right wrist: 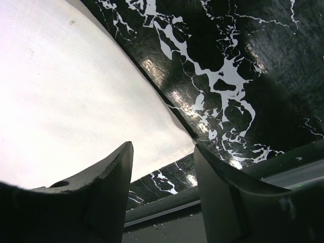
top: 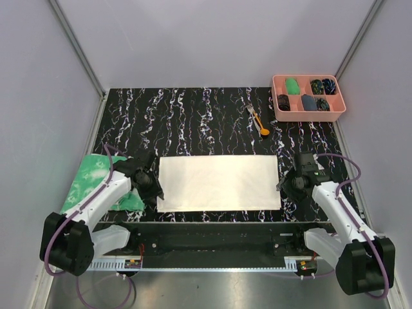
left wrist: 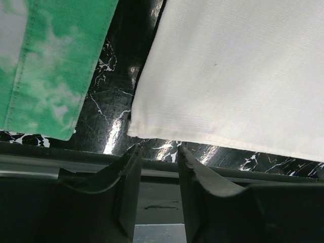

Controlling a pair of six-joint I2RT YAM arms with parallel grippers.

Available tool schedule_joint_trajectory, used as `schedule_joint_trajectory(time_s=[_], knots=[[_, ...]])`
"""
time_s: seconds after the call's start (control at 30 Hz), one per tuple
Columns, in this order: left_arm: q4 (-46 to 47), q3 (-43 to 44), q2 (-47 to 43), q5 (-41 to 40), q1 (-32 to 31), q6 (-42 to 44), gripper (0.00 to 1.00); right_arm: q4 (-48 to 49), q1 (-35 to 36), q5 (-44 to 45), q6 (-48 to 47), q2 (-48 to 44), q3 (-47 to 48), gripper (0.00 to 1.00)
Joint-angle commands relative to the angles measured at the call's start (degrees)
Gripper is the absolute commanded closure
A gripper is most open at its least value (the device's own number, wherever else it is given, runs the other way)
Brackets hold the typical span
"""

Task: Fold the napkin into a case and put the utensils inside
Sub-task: Fold and flatten the napkin at the center of the board, then smooth out the rectangle-folded napkin at the center of the board.

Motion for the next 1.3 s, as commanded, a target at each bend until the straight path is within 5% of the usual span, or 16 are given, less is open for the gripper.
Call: schedule_joint_trajectory(time_s=[0.0, 0.17, 0.3, 0.63, 0.77, 0.87, 0.9, 1.0, 1.13, 1.27], knots=[[2.05, 1.72, 1.35, 2.70, -0.20, 1.38, 0.67, -0.09, 0.03, 0.17, -2.98, 1.05, 2.26, 0.39], [7.59, -0.38, 5.84, 6.48, -0.20, 1.03, 0.76, 1.22, 0.03, -1.85, -1.49, 1.32, 0.42, 0.47], [9.61, -4.77, 8.47, 5.70, -0.20, -0.73, 0.76, 2.63, -0.06, -2.56, 0.52, 5.00, -1.60, 0.74], [9.01, -7.07, 8.22, 1.39, -0.12, -2.94, 0.74, 5.27, -0.06, 3.05, 0.54, 7.73, -1.87, 0.75], [7.08, -2.43, 4.64, 2.10, -0.12, -0.91, 0.73, 4.49, -0.06, 3.68, -3.51, 8.18, 2.42, 0.67], [6.89, 1.61, -0.63, 2.70, -0.38, 1.02, 0.68, 7.18, 0.03, 1.33, -5.96, 6.43, 3.67, 0.40], [8.11, 2.24, -1.53, 4.28, -0.38, 2.42, 0.67, 12.43, 0.03, -1.65, -10.32, 6.42, 3.84, 0.22], [14.17, 3.30, -3.56, 10.26, -0.38, 5.51, 0.67, 15.80, 0.03, -3.87, -16.30, 9.22, 7.79, 0.08], [32.23, 0.32, -2.86, 22.80, -0.64, 2.28, 0.73, 18.11, 0.03, -0.81, -21.08, 15.28, 10.69, 0.12], [40.47, 5.28, 9.05, 25.74, -5.89, 0.85, 0.86, 17.66, 0.03, -1.06, -21.62, 21.00, 11.67, 0.20]])
